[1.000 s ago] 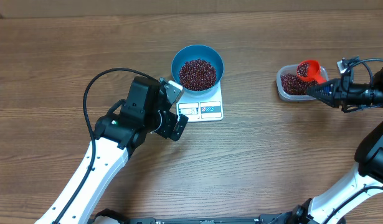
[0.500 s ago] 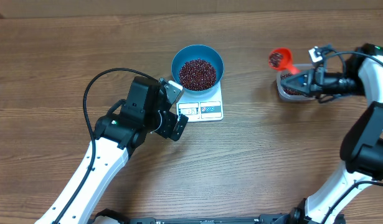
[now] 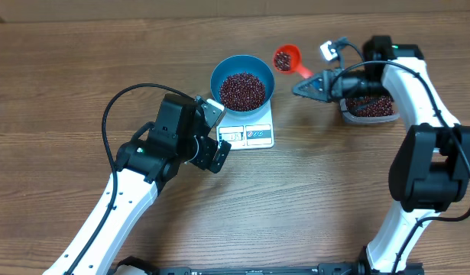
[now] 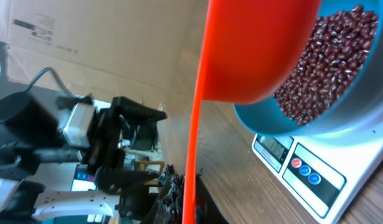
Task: Scoop item into bowl and weigh 150g on scale
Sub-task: 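Lift the filled red scoop and carry it over the teal bowl, then tilt the red scoop with the right gripper, pouring beans into the bowl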
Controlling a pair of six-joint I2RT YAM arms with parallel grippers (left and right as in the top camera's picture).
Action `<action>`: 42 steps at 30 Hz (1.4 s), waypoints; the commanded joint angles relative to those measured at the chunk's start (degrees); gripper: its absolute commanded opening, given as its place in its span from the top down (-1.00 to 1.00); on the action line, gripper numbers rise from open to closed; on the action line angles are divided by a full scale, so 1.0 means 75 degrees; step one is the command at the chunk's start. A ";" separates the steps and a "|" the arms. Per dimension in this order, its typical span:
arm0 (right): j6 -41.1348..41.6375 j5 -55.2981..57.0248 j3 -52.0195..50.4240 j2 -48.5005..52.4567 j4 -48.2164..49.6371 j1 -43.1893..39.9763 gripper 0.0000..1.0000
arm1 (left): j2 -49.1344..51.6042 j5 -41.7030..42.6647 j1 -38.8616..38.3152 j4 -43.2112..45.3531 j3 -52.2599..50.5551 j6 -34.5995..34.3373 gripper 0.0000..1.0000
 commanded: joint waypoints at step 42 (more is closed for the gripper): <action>0.4057 0.9620 0.2929 -0.0029 -0.0055 0.3850 0.93 | 0.0058 -0.0038 -0.0050 0.0029 -0.0026 -0.0047 -0.99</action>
